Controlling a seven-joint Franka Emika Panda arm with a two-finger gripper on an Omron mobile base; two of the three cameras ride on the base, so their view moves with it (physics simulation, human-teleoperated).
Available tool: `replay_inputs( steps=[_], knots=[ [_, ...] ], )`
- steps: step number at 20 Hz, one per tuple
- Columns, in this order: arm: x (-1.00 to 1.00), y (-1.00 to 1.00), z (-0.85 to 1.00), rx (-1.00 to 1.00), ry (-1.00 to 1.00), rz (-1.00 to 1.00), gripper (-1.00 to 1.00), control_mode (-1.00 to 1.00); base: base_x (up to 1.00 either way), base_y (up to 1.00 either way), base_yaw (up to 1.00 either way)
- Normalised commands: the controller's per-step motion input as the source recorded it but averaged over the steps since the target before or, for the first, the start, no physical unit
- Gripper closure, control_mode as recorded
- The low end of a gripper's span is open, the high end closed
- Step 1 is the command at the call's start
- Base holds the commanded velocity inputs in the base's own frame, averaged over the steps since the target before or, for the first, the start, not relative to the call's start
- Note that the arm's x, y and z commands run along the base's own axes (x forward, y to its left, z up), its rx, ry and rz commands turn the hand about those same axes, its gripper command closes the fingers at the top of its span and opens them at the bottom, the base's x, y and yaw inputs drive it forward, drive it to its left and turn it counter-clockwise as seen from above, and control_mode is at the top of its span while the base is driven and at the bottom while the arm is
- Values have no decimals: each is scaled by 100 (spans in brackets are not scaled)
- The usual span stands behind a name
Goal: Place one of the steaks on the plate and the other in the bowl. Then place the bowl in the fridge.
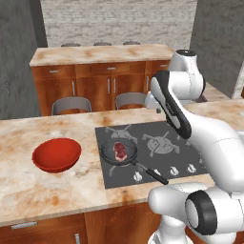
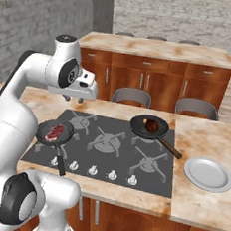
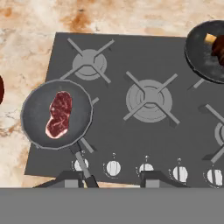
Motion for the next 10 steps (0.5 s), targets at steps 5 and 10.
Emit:
replay_inputs(
  steps=[5,10],
  knots=[
    [2,58,-15,0,-6,-11,-100,-100,0,0,0],
    [5,53,-28,0,-10,-14,-100,-100,0,0,0]
  ],
)
